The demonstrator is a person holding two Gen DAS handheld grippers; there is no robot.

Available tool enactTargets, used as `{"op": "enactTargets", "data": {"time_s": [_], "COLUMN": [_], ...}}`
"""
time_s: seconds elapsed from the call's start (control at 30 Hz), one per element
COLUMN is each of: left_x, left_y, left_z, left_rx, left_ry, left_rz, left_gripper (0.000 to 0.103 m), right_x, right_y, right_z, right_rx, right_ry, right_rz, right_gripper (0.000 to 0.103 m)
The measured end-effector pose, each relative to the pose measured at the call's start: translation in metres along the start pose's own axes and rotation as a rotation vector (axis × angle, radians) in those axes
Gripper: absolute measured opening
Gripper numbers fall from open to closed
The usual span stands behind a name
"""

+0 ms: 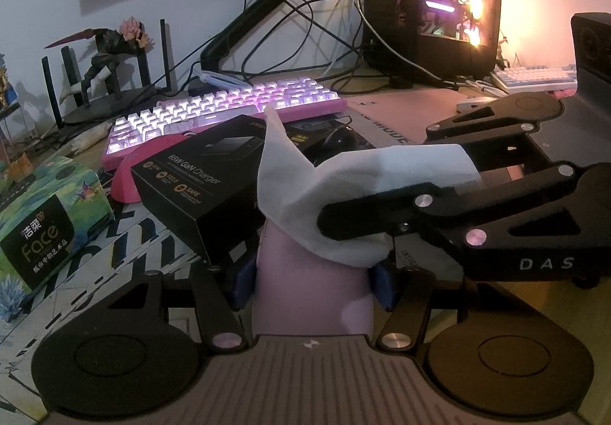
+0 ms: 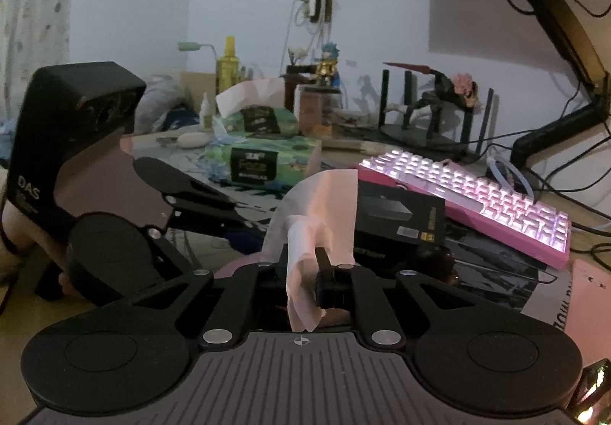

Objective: Clean container
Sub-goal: 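Wipe the tissue back and forth across the mouse buttons with the right gripper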

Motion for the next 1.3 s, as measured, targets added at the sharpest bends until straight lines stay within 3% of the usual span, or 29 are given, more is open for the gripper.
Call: {"op": "enactTargets", "data": {"time_s": [0.63, 1.3], "left_x": [0.000, 0.000], "left_y": [0.000, 0.000], "left_z": [0.000, 0.000], "left_rx": [0.000, -0.001], "left_ry": [0.000, -0.001], "left_rz": [0.000, 0.000], "left_gripper": [0.060, 0.060], "right_x": [-0.002, 0.000], "right_y": [0.005, -0.001], "right_z": [-0.017, 0.003], "right_rx": [-0.058, 0.025], "right_ry": [0.077, -0.017], "right_rz": [0.018, 0.000], "right_gripper": [0.013, 0.013]}}
Point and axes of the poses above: each gripper's, at about its wrist camera, not at the fingertips, and y roughly the way its jaws point, z to its left, x to its top, the point moved 7 cm from there along y, roughly the way its jaws point, and after that the axes turned 14 degrees about z, right-handed, at the moved point
